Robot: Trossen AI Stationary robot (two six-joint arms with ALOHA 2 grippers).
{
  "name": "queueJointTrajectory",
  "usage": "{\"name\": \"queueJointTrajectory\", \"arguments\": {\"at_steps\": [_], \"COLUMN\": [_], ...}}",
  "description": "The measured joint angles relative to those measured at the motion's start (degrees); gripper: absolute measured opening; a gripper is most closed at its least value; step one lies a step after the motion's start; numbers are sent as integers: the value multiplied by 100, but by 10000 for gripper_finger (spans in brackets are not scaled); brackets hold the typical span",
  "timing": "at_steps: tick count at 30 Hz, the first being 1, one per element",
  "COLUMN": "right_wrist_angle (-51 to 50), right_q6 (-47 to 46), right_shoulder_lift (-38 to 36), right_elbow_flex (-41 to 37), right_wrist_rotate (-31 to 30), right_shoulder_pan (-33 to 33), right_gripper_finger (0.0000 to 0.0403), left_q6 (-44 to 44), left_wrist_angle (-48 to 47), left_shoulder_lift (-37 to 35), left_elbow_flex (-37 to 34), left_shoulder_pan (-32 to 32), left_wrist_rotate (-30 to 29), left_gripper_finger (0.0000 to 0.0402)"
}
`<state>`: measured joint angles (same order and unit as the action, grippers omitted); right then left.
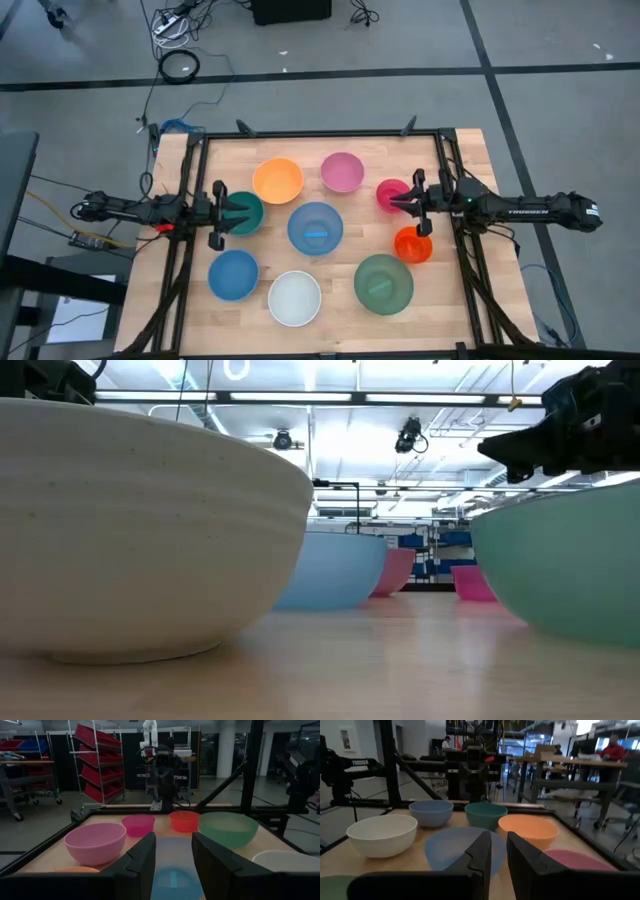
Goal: Nest bowls inside each other
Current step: Stack the green bowl on top of the blue bowl
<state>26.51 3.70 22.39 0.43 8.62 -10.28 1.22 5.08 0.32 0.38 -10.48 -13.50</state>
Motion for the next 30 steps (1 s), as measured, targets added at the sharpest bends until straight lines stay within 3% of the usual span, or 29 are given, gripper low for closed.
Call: {"name": "queueJointTrajectory", "arguments": {"at_steps": [16,20,24,30], "right_wrist_angle": [1743,2055,1589,-526], "right_q6": [-621,-1643,-1960,-1587], "right_shoulder_lift": [0,-3,50,497], "right_elbow_flex": [19,253,569,1662], "right_wrist_rotate": [-2,-142,-292,-325], "right_shoulder_pan": [2,2,0,146], "right_gripper_finger": [51,51,51,51], "left_q6": [-10,10,105,-157], "left_wrist_angle": [2124,2487,2187,1007], "left_shoulder_lift": [-2,-2,33,579], "left_elbow_flex": [0,2,151,801], "left_shoulder_pan": [-1,-2,-2,-2], "left_wrist_rotate": [0,-4,-291,-603], "left_gripper_finger": [136,136,136,136]}}
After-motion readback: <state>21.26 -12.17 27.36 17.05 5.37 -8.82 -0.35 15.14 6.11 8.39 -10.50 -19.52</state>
